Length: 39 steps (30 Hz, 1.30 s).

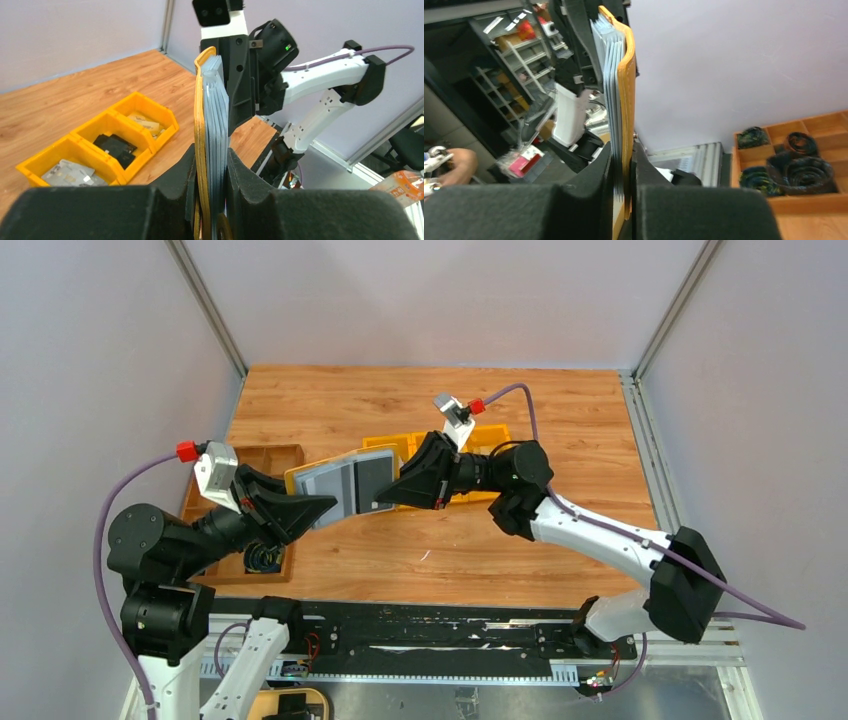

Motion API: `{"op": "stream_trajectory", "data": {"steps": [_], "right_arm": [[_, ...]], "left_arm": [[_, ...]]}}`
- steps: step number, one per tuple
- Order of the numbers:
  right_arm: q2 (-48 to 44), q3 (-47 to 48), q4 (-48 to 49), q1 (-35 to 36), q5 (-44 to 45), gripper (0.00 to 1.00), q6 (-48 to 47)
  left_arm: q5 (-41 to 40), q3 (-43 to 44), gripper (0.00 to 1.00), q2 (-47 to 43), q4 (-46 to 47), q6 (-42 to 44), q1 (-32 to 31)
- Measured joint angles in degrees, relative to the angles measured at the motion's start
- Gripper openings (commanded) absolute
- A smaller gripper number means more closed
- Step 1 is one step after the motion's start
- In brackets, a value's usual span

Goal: Take the credit cards out of the card holder
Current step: Remove the credit card from the card holder.

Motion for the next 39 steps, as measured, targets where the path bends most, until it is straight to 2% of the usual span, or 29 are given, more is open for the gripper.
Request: {"op": "stream_trajectory", "data": {"steps": [1,2,5,6,10,12,14,17,25,31,39], "right_arm": [[-0.5,0.5,-3.1,0.0,0.0,0.0,-1.3],[-1.0,1.2,-6.6,0.0,0.0,0.0,-3.0],[-2.5,4.5,-20.1,0.0,-0.5,0.0,-8.7],[-2.5,5.9,-23.6,0.0,-0.8,0.0,-10.4],[-1.8,15.5,-43.7,0.0,-2.4,0.0,-19.4],[-1.3,20.3,-53.7,0.1,-3.5,0.0,-24.9],[-1.0,23.4,-61.7,0.1,-4.3,0.0,-29.7],[0.2,26.4,-71.7,0.3,-5.0,0.0,-35.8],[6.1,33.4,-93.8,2.7,-4.2,0.0,-49.2],[8.0,36.6,-101.8,5.2,-2.3,0.0,-54.4],[12.2,45.9,-109.5,9.0,-0.6,0.0,-59.4]], "left_arm": [[-0.5,-0.2,0.31,0.0,-0.7,0.5,0.0],[-0.9,-0.3,0.38,-0.1,-1.4,1.1,0.0],[-1.9,-0.6,0.53,-0.5,-4.9,4.2,0.0],[-2.1,-0.7,0.6,-0.6,-5.8,5.4,0.0],[-2.2,-1.1,0.71,-1.5,-10.3,9.7,0.0],[-1.9,-1.2,0.81,-1.9,-12.5,11.8,0.0],[-0.9,-1.2,0.91,-2.2,-14.4,14.1,0.0],[0.7,-1.2,0.99,-2.1,-16.5,16.3,0.0],[5.5,0.8,1.0,-0.2,-21.2,21.4,0.0],[8.3,0.8,0.97,0.3,-21.9,23.3,0.0],[10.3,-2.0,0.91,1.4,-22.9,26.0,0.0]]}}
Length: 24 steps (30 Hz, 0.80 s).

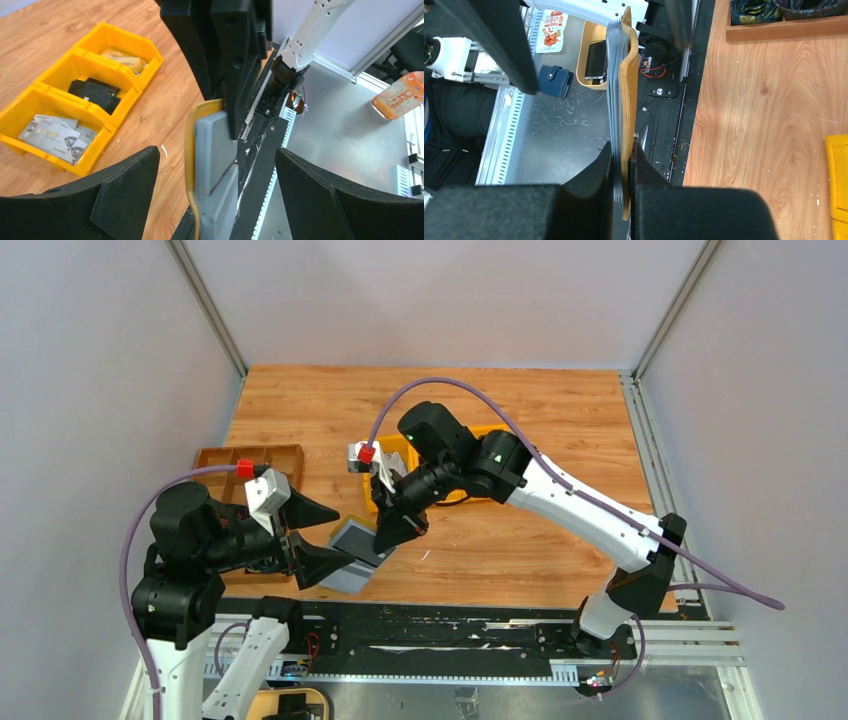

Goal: Take the credit cards out of the card holder
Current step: Remove the credit card from the card holder.

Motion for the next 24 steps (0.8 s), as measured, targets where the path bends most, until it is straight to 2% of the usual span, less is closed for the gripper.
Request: {"op": "stream_trajectory", "data": {"steps": [5,10,14,15,17,18,20,23,24], "right_arm": [[2.4,4.2,-2.9,1.8,0.6,0.0,-2.0],[3.2,5.9,-4.6,2.4,1.1,0.0,-2.8],[3.9,7.8,-5.6,2.5,1.5,0.0,-3.3],[4.1,8.1,-5.8,2.5,1.8,0.0,-3.4],[4.7,8.9,-6.3,2.5,2.3,0.16,-3.6],[4.8,8.9,-6.3,2.5,2.6,0.28,-3.8],[4.8,8.9,-6.4,2.5,2.8,0.43,-3.4],[3.4,5.9,-0.4,2.5,2.8,0.48,-0.5],[1.3,1.5,5.0,2.2,2.6,0.49,1.8]], "left_arm": [[0.2,-1.7,0.78,0.9,-0.9,0.5,0.0],[1.3,-3.1,0.45,1.4,-1.0,0.0,0.0],[2.9,-4.4,0.24,1.4,-1.1,-1.1,0.0],[3.2,-4.6,0.15,1.4,-1.1,-1.5,0.0],[3.9,-4.8,0.03,1.5,-1.2,-1.7,0.0],[4.3,-4.8,0.0,1.6,-1.5,-1.7,0.0],[4.4,-4.5,0.0,1.9,-1.9,-1.7,0.0],[3.5,-2.8,0.0,2.8,-2.3,-1.6,0.0],[2.7,-1.9,0.0,3.2,-1.7,-2.0,0.0]]}}
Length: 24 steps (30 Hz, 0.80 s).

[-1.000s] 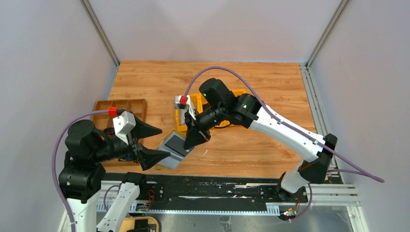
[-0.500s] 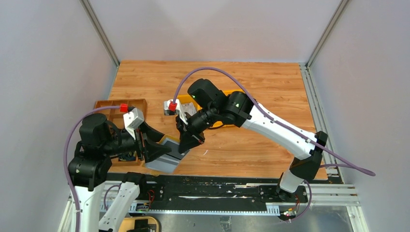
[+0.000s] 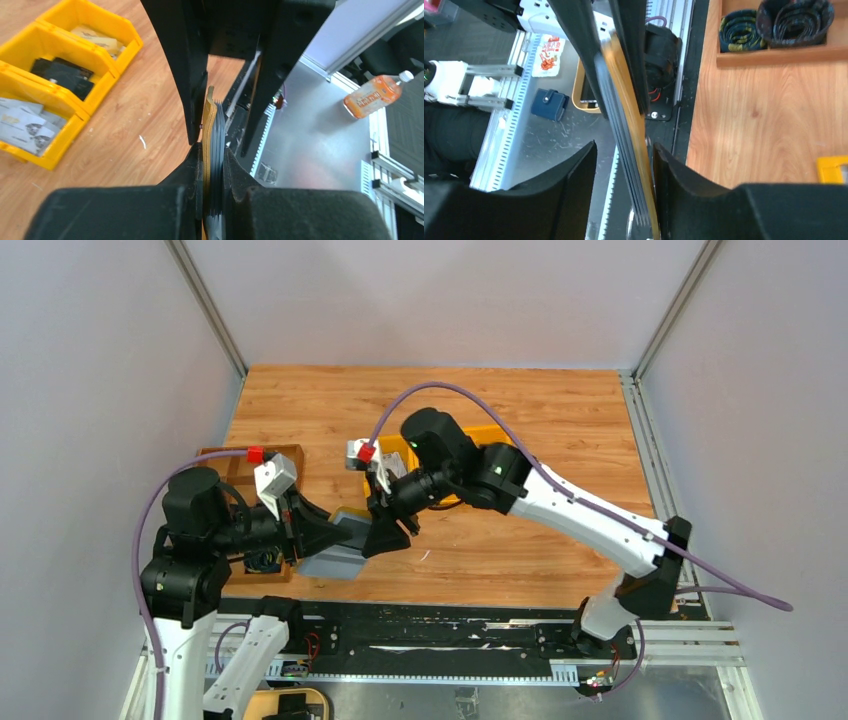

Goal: Take the credit cards out of the card holder
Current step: Remove the credit card from the card holder.

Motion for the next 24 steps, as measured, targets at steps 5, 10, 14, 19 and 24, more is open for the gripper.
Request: {"op": "stream_trajectory", "data": {"steps": [5,10,14,19,24], "right_arm": [[-11.5,-25.8,31.2,-3.1,-1.5,0.51,17.6],[-15.1,-41.9,63.2,-6.3,-1.5,0.48,36.8],[-14.9,-45.9,81.6,-6.7,-1.1,0.47,48.8],[-14.1,-47.6,96.9,-7.9,-0.2,0.37,58.4],[-11.9,-48.1,102.2,-8.2,0.0,0.0,62.6]], "left_arm": [[-2.6,0.1,0.0,-1.1,10.3,-9.2,0.0],[-6.6,-1.8,0.0,-4.3,21.8,-19.1,0.0],[-7.9,-2.8,0.0,-5.1,26.8,-24.2,0.0],[-8.5,-4.2,0.0,-5.4,30.5,-28.9,0.0],[-9.2,-4.2,0.01,-5.9,31.5,-31.3,0.0]]}}
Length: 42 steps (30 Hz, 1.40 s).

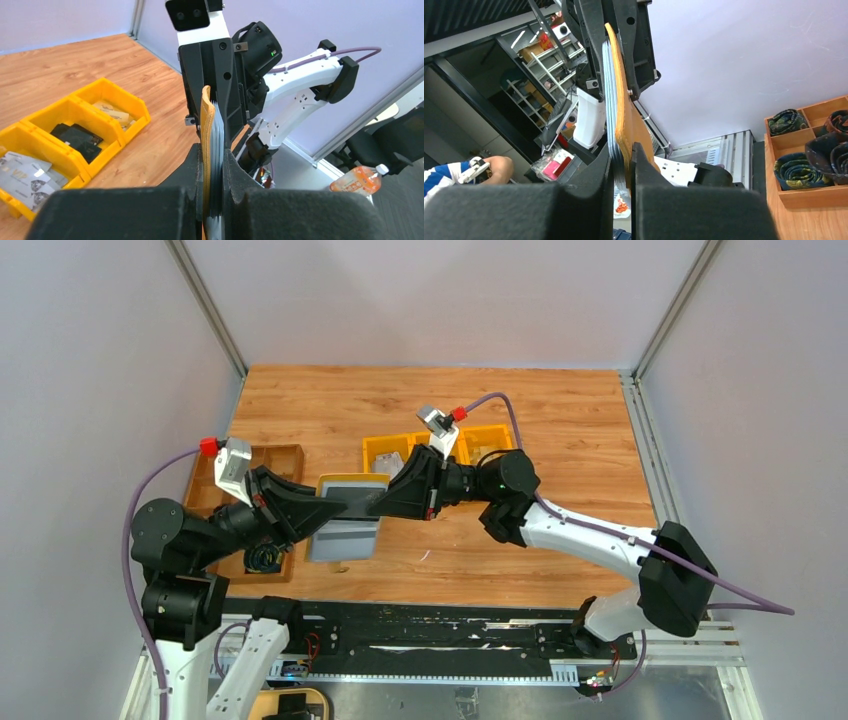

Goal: Take the credit cards out of the card holder
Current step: Remove the credit card from the card holder.

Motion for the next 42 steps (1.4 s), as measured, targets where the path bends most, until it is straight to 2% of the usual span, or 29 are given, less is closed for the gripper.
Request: {"op": "stream_trajectory", "data": {"steps": [2,4,5,9,11,14,17,22,28,30,32,36,37,39,41,42], "right_arm": [[0.1,0.0,0.3,-0.2,-0.2,0.0,-0.1],[0.0,0.0,-0.6,-0.7,-0.9,0.0,-0.2],[-0.2,0.2,-2.3,-1.0,-1.8,0.0,-0.3],[-1.3,5.3,-18.9,-2.0,-5.8,0.0,-7.9],[-1.3,11.6,-32.8,-2.1,-7.9,0.0,-16.0],[-0.5,21.9,-52.8,-1.8,-10.0,0.0,-28.4],[1.5,29.6,-67.9,-1.2,-11.0,0.0,-38.8],[8.3,38.0,-89.3,1.4,-10.4,0.0,-52.7],[14.0,44.4,-102.1,3.3,-9.1,0.0,-60.0],[14.3,46.2,-104.5,3.5,-8.9,0.0,-61.5],[14.5,48.9,-107.0,3.5,-8.9,0.0,-63.0],[14.6,52.2,-109.9,3.6,-8.6,0.0,-65.1],[14.7,52.5,-110.3,3.6,-7.9,0.02,-65.3],[15.3,53.2,-111.0,3.6,-7.7,0.2,-65.7],[15.5,53.4,-111.0,3.6,-8.0,0.36,-65.7],[15.5,53.3,-110.7,3.5,-8.2,0.41,-65.2]], "left_arm": [[-0.4,0.0,0.27,-0.1,-0.4,-0.8,0.0],[-0.7,0.0,0.6,-0.1,-1.4,-0.1,0.0],[-0.9,0.0,0.69,-0.1,-2.5,1.2,0.0],[-0.5,2.3,0.92,1.4,-11.5,9.2,0.0],[0.8,3.8,0.95,3.0,-15.9,13.6,0.0],[3.8,4.2,0.92,5.3,-20.5,17.6,0.0],[6.9,3.8,0.88,7.1,-23.1,19.9,0.0],[11.5,2.7,0.7,7.6,-24.7,22.0,0.0],[14.4,-2.1,0.63,7.2,-25.8,23.3,0.0],[14.5,-3.5,0.57,7.1,-26.6,23.8,0.0],[14.4,-3.9,0.48,7.1,-27.6,24.8,0.0],[14.5,-3.8,0.18,7.2,-28.4,25.7,0.0],[14.8,-3.8,0.12,7.2,-28.3,25.9,0.0],[14.9,-3.5,0.02,7.2,-28.7,26.1,-0.2],[14.6,-3.1,0.0,7.3,-29.3,26.4,-0.2],[14.4,-2.8,0.0,7.3,-29.5,26.4,-0.2]]}}
